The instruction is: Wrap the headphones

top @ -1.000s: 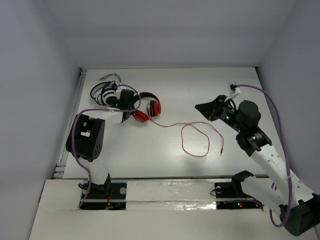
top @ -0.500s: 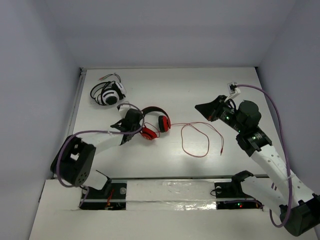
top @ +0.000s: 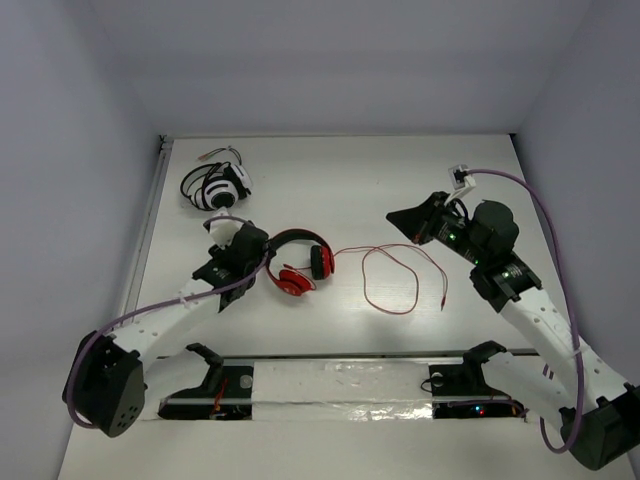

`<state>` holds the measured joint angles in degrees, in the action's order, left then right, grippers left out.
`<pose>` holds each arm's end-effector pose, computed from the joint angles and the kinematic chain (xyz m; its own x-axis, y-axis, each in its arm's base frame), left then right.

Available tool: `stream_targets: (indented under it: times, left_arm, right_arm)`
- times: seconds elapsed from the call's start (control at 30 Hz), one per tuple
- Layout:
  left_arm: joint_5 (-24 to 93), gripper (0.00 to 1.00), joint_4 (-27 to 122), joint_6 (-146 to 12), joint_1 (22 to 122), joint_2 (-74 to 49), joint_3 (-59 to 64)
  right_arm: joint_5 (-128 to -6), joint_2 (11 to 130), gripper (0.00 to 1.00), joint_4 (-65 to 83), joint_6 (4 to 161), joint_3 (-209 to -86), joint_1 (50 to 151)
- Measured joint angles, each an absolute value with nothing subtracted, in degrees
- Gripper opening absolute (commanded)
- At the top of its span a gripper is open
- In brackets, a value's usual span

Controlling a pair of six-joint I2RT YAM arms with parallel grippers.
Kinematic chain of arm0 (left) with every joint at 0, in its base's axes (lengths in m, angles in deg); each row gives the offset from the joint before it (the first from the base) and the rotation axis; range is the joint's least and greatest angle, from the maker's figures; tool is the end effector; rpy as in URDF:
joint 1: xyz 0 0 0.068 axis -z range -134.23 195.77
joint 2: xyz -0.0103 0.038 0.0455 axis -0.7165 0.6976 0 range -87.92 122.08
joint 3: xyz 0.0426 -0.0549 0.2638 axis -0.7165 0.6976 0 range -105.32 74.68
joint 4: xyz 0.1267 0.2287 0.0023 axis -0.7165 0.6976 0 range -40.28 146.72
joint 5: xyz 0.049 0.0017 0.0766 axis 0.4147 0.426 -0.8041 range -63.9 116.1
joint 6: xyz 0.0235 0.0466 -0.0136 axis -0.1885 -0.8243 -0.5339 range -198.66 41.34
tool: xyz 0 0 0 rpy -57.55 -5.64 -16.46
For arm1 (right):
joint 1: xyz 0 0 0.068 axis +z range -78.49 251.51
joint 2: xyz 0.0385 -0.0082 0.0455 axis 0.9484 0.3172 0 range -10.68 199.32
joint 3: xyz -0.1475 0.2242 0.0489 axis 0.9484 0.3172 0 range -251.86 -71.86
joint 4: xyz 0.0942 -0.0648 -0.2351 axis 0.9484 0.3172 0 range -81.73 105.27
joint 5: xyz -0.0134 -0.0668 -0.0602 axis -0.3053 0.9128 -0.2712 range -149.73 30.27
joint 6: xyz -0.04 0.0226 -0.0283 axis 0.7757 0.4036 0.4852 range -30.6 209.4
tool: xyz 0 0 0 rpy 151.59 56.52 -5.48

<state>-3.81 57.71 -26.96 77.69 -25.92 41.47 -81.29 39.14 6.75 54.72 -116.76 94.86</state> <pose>0.1992 -0.1033 0.2184 -0.4087 -0.5468 -0.7307 -0.3247 0.8354 -0.4435 0.1837 0.0936 0.3477 -0.4461 0.3838 -0.8085 -0.5492 0.5960 0.5859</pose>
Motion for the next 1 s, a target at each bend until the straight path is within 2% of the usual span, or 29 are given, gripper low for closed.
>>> stream_targets:
  times: [0.1,0.13,0.37,0.4,0.43,0.5,0.57,0.63,0.73,1.0]
  left_arm:
    - [-4.4,0.55,59.6,-31.7,77.7,-26.0,36.9]
    - [-4.2,0.46,60.4,-34.2,77.7,-25.1,34.3]
    - [5.3,0.37,65.0,-51.0,75.4,-9.8,13.4]
    - [6.6,0.41,65.9,-53.2,74.8,-7.7,12.0]
    - [8.3,0.51,66.6,-55.4,74.1,-6.0,11.2]
    - [13.0,0.52,68.1,-59.9,72.3,-3.3,10.8]
    - [17.3,0.60,69.5,-64.7,70.5,-0.9,10.8]
    - [20.6,0.64,70.2,-68.7,69.2,1.3,10.8]
    - [24.9,0.65,70.1,-72.8,68.9,3.6,10.9]
    - [28.8,0.64,68.6,-77.6,69.3,10.0,10.9]
  right_arm:
    - [-81.3,39.2,0.07,6.8,54.8,-116.8,95.1]
    - [-81.3,39.2,0.07,6.8,54.8,-116.8,95.1]
    - [-81.2,39.1,0.07,6.8,54.8,-116.8,95.2]
    - [-81.2,38.9,0.07,6.8,54.8,-116.8,95.2]
    - [-81.2,38.7,0.07,6.8,54.8,-116.8,95.2]
    - [-81.2,38.1,0.09,6.8,54.8,-116.8,95.2]
    - [-81.3,37.5,0.12,6.8,54.7,-116.8,95.2]
    - [-81.3,37.2,0.19,6.8,54.7,-116.8,95.2]
    - [-81.4,36.6,0.27,6.8,54.6,-116.7,95.2]
    - [-82.0,35.4,0.30,6.7,54.6,-116.0,95.2]
